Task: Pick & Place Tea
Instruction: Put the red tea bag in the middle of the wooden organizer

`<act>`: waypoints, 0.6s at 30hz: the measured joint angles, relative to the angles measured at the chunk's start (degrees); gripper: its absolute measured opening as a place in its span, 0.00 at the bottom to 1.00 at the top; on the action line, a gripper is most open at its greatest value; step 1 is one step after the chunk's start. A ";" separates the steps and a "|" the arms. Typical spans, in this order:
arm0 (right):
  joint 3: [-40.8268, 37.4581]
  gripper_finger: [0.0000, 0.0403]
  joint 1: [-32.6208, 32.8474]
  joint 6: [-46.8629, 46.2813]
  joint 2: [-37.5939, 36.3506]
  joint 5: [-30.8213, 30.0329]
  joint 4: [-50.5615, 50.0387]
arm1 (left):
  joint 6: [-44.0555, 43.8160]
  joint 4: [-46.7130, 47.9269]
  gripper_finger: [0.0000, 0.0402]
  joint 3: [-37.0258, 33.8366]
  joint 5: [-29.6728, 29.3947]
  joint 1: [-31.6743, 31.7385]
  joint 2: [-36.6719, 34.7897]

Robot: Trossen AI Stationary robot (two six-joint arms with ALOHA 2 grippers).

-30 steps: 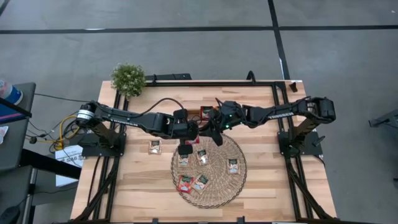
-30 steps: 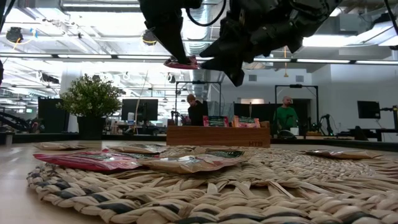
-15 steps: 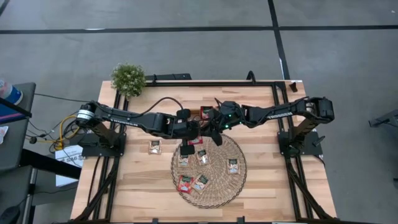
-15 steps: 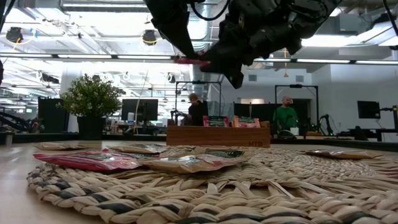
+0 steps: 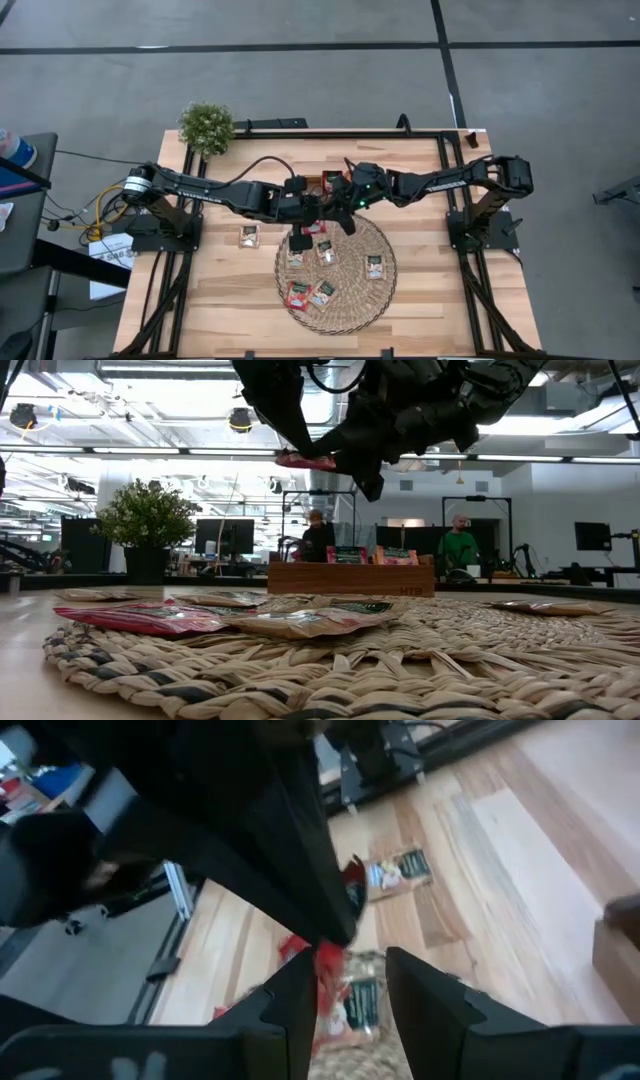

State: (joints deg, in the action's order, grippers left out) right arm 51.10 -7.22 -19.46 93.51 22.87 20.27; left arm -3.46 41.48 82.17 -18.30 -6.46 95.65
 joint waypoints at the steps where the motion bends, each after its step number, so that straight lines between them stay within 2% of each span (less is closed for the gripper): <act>1: 0.19 0.28 0.00 0.00 0.00 0.00 -0.16 | 0.00 0.00 0.00 0.00 0.08 0.02 -0.02; 9: 1.64 0.25 0.04 -0.09 0.00 0.15 -1.23 | 0.00 0.15 0.00 0.02 -0.16 0.02 -0.15; 18: 1.71 0.07 0.44 0.23 0.00 -0.26 -2.48 | 0.00 0.30 0.00 0.02 0.04 0.00 -0.13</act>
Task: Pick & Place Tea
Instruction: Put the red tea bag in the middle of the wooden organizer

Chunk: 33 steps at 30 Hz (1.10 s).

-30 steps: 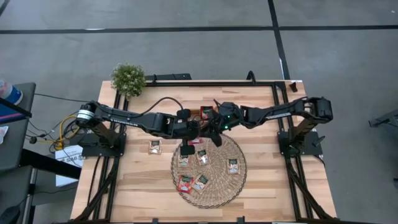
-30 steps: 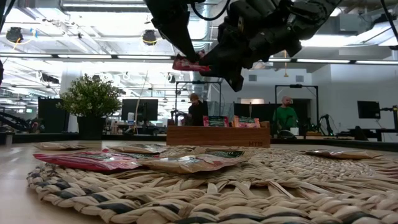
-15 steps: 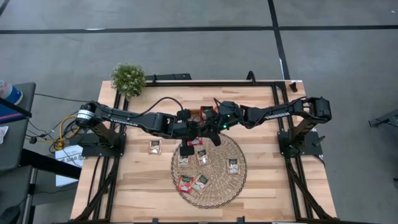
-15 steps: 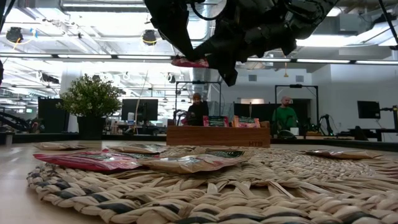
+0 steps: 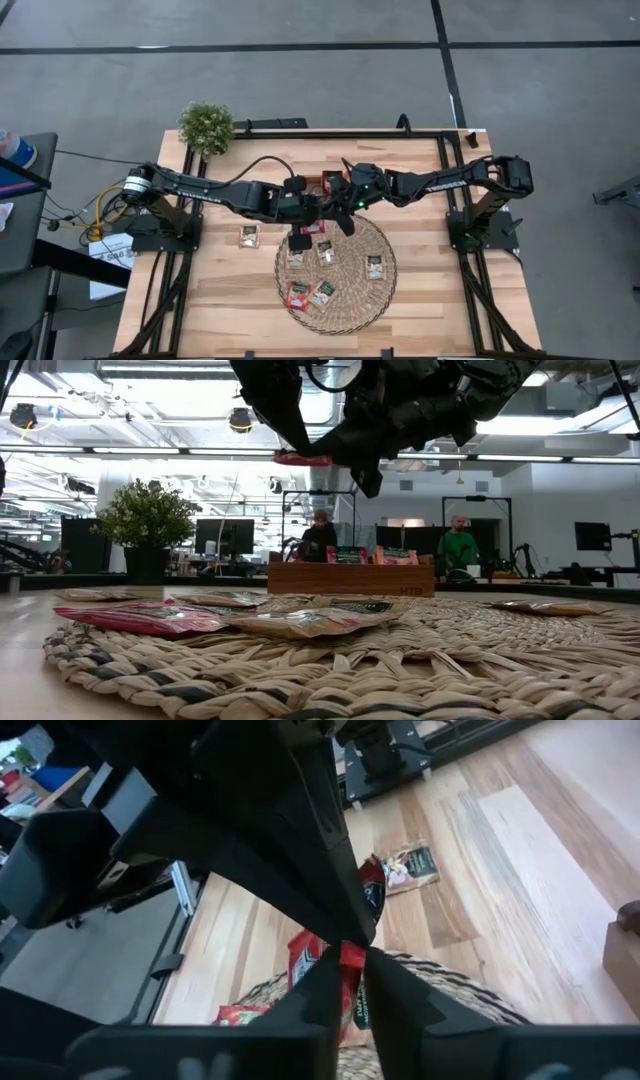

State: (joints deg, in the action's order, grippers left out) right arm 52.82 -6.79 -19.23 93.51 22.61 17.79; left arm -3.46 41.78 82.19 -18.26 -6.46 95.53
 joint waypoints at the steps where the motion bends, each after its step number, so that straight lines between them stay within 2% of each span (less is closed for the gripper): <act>1: 0.00 0.05 0.00 0.04 0.00 -0.02 -0.02 | 0.00 0.02 0.00 -0.01 0.01 0.00 0.01; 4: 0.00 0.01 0.00 0.21 0.00 -0.02 -0.03 | -0.05 0.02 0.00 -0.01 0.00 0.00 0.02; 19: 0.00 0.00 0.00 -0.75 0.00 -0.42 0.08 | -0.79 -0.01 0.02 0.00 0.45 0.02 0.09; 23: 0.00 0.00 0.02 -0.99 0.00 -1.30 0.10 | -0.90 0.12 0.08 -0.02 -0.15 0.04 0.09; 29: 0.00 0.00 0.02 -1.34 0.00 -1.62 0.08 | -0.94 0.33 0.23 -0.01 -1.83 0.05 0.11; 33: 0.03 0.00 -0.09 -1.34 -0.12 -4.34 -0.57 | -2.30 0.97 0.33 -0.02 -6.94 0.02 0.20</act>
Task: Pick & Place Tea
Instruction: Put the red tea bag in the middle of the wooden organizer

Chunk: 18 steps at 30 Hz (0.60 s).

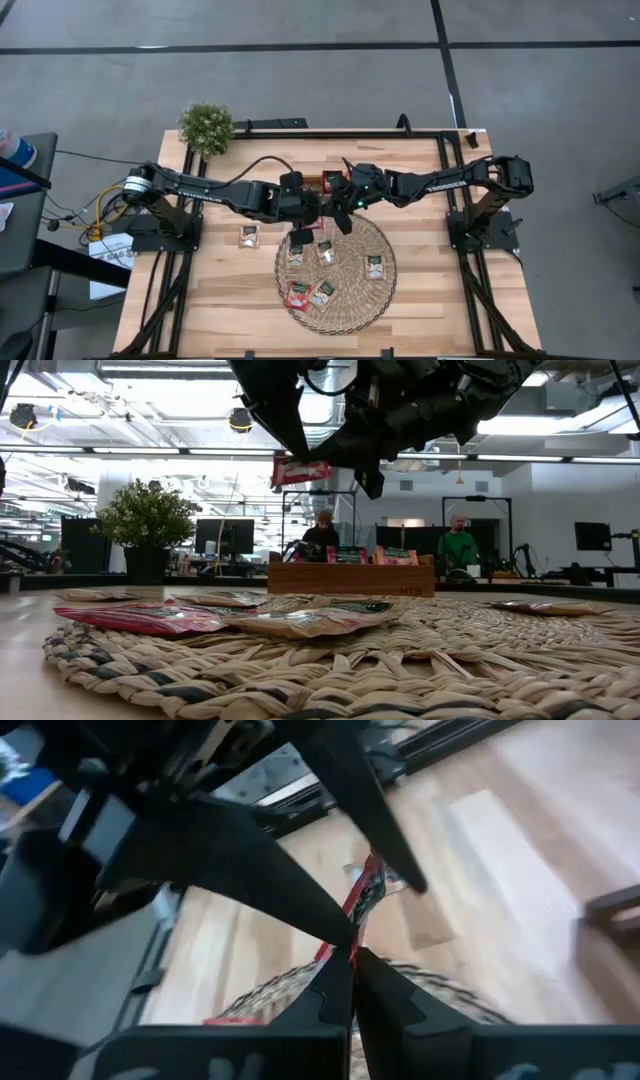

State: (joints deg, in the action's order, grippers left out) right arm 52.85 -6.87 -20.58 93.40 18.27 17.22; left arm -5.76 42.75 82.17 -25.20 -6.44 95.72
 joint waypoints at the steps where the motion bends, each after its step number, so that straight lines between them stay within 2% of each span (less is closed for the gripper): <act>1: 0.11 0.00 -0.09 -0.15 -0.04 -1.08 -0.57 | -0.29 0.57 0.35 0.00 -1.58 0.00 -0.04; 4: 0.16 0.00 -1.26 -0.52 -0.08 -3.89 -3.66 | -1.19 4.03 0.38 0.00 -4.06 -0.03 -0.66; 8: 0.13 0.00 -4.18 -0.48 -0.08 -4.24 -6.07 | -2.12 10.42 0.38 0.02 -4.45 0.07 -1.57; 12: 0.10 0.00 -7.37 -0.21 -0.04 -4.80 -7.54 | -6.79 17.95 0.38 -0.61 -4.55 1.03 -1.56; 16: 0.08 0.00 -10.02 2.36 -0.04 -7.22 -11.43 | -12.47 17.33 0.38 -5.91 -4.39 1.94 -2.59; 18: 0.09 0.00 -11.01 4.33 -0.03 -8.74 -13.32 | -13.68 13.95 0.38 -9.58 -3.42 1.95 -4.75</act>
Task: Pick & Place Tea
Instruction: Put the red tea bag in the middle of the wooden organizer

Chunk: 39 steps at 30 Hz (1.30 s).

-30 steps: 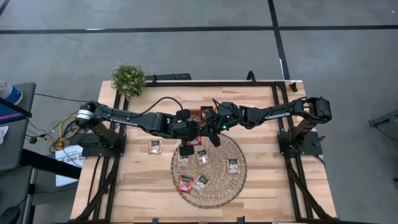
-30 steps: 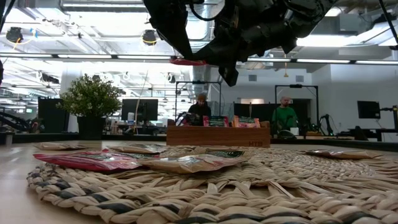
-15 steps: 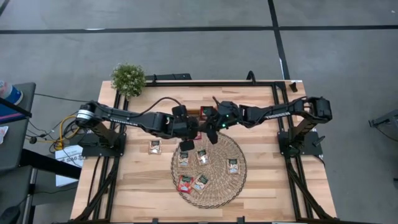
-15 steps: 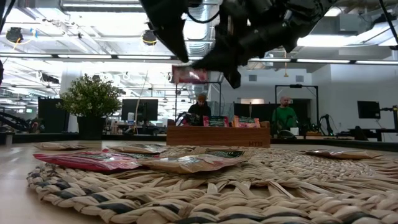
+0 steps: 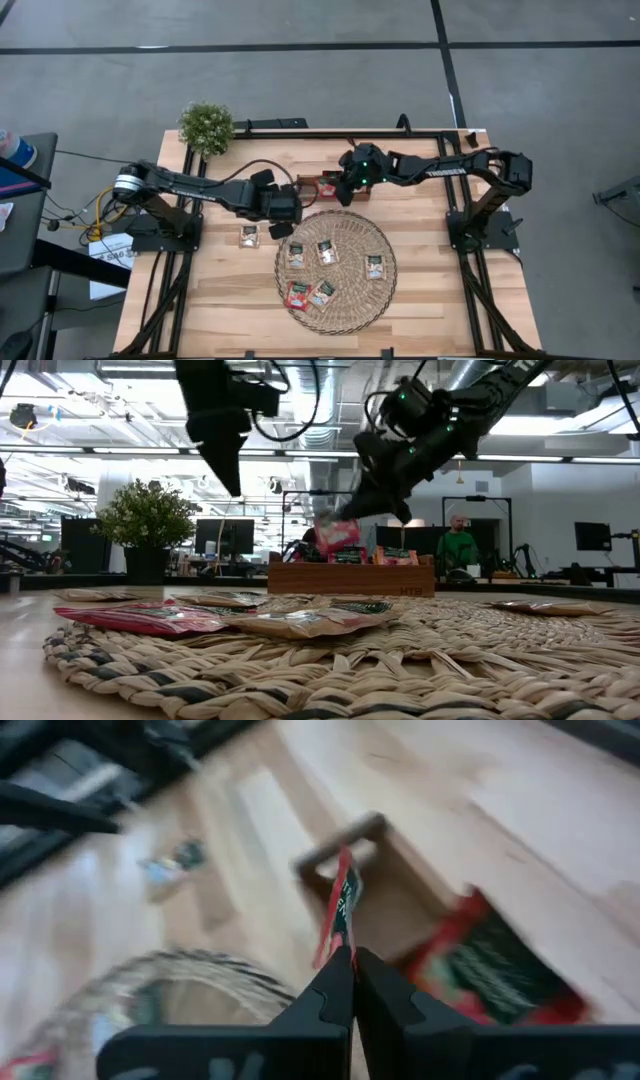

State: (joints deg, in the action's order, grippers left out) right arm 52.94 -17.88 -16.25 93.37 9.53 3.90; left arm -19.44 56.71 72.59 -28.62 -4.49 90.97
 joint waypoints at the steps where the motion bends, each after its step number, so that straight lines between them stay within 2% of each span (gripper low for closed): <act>1: -0.02 0.00 -0.44 0.93 0.02 -0.75 -0.94 | -0.33 -2.20 0.38 -2.28 0.96 0.00 -1.36; 5: -0.04 0.00 -1.75 3.82 0.04 -3.07 -1.54 | -0.61 -11.93 0.38 -11.15 6.05 0.02 -7.24; 9: -0.04 0.00 -3.03 4.90 0.04 -5.28 -1.53 | -1.38 -18.75 0.38 -18.11 7.50 1.02 -15.09; 16: -0.05 0.00 -4.54 6.31 0.06 -6.91 -1.49 | -4.69 -22.43 0.38 -25.18 7.89 2.49 -27.81; 20: -1.44 0.00 -4.51 5.70 0.51 -6.89 -0.21 | -5.46 -22.26 0.38 -26.54 7.96 2.51 -32.47; 25: -2.89 0.00 -3.56 5.16 0.50 -8.25 2.71 | -4.57 -22.39 0.38 -26.57 8.00 2.51 -34.96; 35: -5.19 0.00 -0.14 7.19 0.69 -14.36 5.28 | -4.06 -22.11 0.38 -26.57 8.29 2.56 -35.18; 39: -5.46 0.00 0.99 8.26 0.69 -14.52 5.75 | -4.00 -22.12 0.38 -26.57 8.42 2.56 -35.18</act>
State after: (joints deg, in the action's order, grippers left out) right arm 47.48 -16.89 -7.99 94.06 -4.99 9.65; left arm -23.44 34.59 46.02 -20.20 -1.93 55.79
